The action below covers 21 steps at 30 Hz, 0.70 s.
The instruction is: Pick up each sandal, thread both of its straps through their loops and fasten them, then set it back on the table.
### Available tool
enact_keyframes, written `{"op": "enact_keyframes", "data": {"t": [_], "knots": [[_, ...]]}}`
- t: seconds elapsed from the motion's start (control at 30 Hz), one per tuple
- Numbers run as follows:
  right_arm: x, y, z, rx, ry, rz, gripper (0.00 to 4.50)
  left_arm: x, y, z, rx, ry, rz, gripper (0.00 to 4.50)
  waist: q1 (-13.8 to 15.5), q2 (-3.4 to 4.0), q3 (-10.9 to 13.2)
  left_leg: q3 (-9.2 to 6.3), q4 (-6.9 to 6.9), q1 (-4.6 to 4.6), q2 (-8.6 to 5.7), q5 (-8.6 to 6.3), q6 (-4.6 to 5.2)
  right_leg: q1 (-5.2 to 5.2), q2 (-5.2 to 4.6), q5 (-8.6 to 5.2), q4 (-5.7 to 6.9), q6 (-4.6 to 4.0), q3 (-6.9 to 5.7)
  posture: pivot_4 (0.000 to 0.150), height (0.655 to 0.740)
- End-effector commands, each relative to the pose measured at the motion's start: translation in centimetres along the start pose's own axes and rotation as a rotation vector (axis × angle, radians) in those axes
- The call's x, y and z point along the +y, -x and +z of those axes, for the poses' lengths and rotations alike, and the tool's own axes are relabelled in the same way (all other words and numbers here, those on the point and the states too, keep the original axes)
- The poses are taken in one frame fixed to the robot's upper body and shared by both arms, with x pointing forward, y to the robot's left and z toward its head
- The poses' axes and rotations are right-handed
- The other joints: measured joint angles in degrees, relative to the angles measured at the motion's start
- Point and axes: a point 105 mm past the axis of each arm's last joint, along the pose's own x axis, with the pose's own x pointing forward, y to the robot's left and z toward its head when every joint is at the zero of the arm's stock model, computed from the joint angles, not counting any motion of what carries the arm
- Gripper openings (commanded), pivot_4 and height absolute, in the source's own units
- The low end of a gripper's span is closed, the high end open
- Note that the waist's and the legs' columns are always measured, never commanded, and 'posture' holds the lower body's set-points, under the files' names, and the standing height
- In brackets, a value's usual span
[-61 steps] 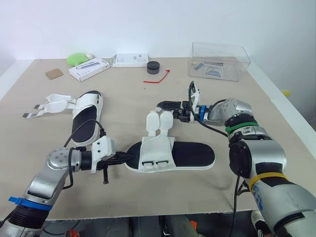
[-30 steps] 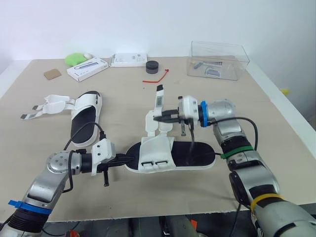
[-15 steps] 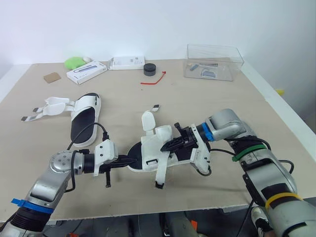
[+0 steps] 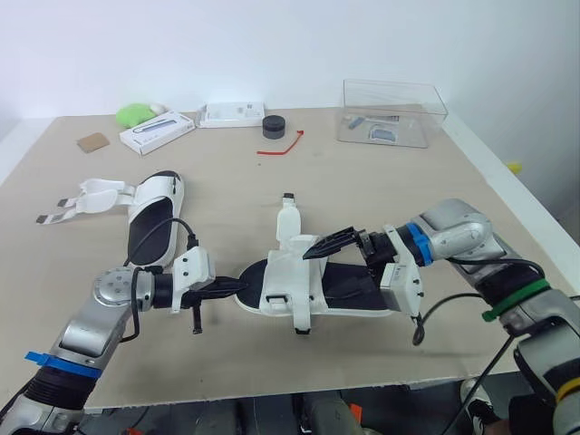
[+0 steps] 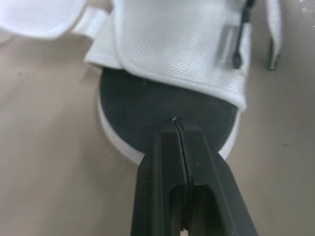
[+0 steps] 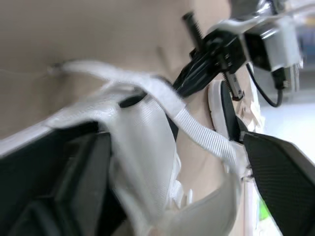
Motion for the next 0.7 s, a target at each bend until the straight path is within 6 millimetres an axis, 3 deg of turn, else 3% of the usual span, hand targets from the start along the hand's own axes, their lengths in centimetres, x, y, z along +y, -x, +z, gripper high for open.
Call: {"op": "enact_keyframes", "data": {"t": [0.03, 0.2, 0.3, 0.4, 0.5, 0.7], "knots": [[-1.9, 1.5, 1.5, -0.025, -0.127, -0.127, 4.42, -0.1, -0.1, 0.2, -0.011, 0.007, -0.011, 0.0, 0.0, 0.01, 0.0, -0.01, -0.01, -0.03, 0.0, -0.01, 0.01, -0.02, 0.0, 0.0, 0.0, -0.01, -0.01, 0.15, 0.74], [-2.4, 3.0, 3.0, -0.066, -0.763, -0.314, 4.42, -0.9, -0.4, 0.0, -0.008, 0.018, -0.066, 0.0, 0.7, 0.0, 0.0, -0.08, -0.01, -0.09, 0.0, -0.03, 0.0, -0.04, -0.07, -0.11, 0.01, 0.09, -0.11, 0.15, 0.74], [-1.3, 2.2, 4.6, -0.116, -1.121, -0.277, 4.42, -1.0, -0.5, 0.0, -0.005, 0.017, -0.082, 0.0, 0.8, -0.01, 0.0, -0.01, 0.01, -0.07, 0.0, -0.08, -0.08, -0.06, -0.07, -0.14, 0.0, 0.13, -0.1, 0.15, 0.74], [0.2, 0.8, 6.0, -0.172, -1.357, -0.211, 4.42, -0.9, -0.6, 0.1, -0.006, 0.016, -0.088, 0.0, 1.1, -0.06, 0.0, -0.12, 0.0, -0.09, 0.0, -0.08, -0.09, -0.04, -0.06, -0.19, -0.01, 0.15, -0.16, 0.15, 0.74], [2.4, -0.5, 5.8, -0.136, -1.486, -0.183, 4.42, -0.7, -0.6, 0.2, -0.006, 0.014, -0.092, 0.0, 1.1, -0.09, 0.0, -0.12, 0.02, -0.12, 0.01, -0.09, -0.1, -0.05, -0.02, -0.2, -0.01, 0.17, -0.16, 0.15, 0.74], [5.3, -2.5, 5.2, -0.071, -1.578, -0.107, 4.42, -0.2, -0.5, 0.6, -0.009, 0.007, -0.095, 0.0, 1.1, -0.12, 0.0, -0.08, 0.08, -0.22, -0.05, -0.09, -0.1, -0.1, 0.16, -0.16, -0.06, 0.33, -0.12, 0.15, 0.74]]}}
